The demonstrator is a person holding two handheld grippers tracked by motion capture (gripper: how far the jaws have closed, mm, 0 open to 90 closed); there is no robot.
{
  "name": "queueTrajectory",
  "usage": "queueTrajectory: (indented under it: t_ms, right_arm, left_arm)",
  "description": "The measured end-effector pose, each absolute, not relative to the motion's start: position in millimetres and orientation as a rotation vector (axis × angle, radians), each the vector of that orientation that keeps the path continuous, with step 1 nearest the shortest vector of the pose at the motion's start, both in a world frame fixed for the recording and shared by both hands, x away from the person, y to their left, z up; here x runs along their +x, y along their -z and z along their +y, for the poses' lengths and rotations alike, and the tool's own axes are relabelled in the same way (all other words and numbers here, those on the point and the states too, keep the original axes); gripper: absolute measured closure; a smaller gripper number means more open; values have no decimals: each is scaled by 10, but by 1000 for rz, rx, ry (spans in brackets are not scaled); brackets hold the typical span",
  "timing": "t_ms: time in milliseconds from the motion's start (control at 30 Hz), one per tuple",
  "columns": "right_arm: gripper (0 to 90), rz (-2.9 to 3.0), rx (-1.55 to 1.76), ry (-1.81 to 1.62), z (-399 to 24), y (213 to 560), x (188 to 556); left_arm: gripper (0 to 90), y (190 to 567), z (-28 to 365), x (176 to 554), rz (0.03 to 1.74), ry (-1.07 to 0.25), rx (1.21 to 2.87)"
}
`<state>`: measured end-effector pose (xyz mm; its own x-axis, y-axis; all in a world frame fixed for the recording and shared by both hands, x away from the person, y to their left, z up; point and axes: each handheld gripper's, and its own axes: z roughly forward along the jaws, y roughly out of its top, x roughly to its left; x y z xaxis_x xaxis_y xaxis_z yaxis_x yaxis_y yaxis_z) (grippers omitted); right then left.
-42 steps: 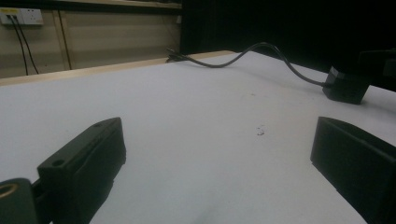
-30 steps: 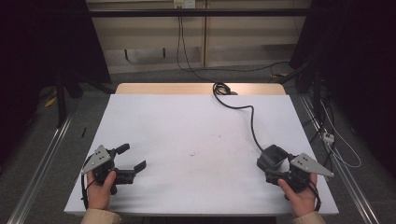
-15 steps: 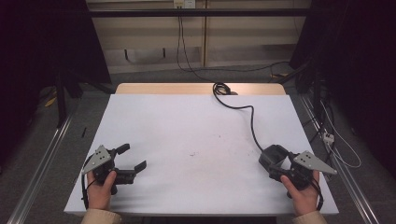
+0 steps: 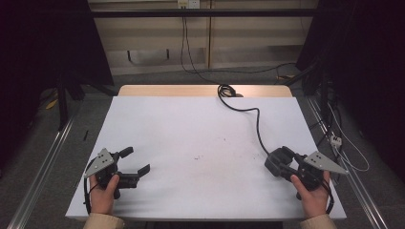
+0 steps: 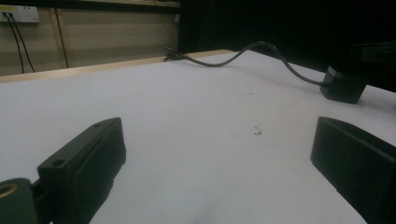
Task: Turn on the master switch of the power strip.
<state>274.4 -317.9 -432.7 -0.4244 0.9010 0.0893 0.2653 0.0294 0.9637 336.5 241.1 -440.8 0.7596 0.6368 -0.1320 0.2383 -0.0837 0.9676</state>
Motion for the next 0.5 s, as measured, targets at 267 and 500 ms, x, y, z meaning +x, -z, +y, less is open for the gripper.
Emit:
queueTrajectory:
  t_ms: [267, 500]
  right_arm:
    - [545, 1731, 1191, -1417, -3236, 4314, 2768]
    - [622, 1729, 1196, -1416, -3265, 4314, 2785]
  left_arm:
    - [29, 4406, 2415, 3364, 705, -386, 1657]
    - [29, 4408, 2407, 3364, 703, -384, 1661]
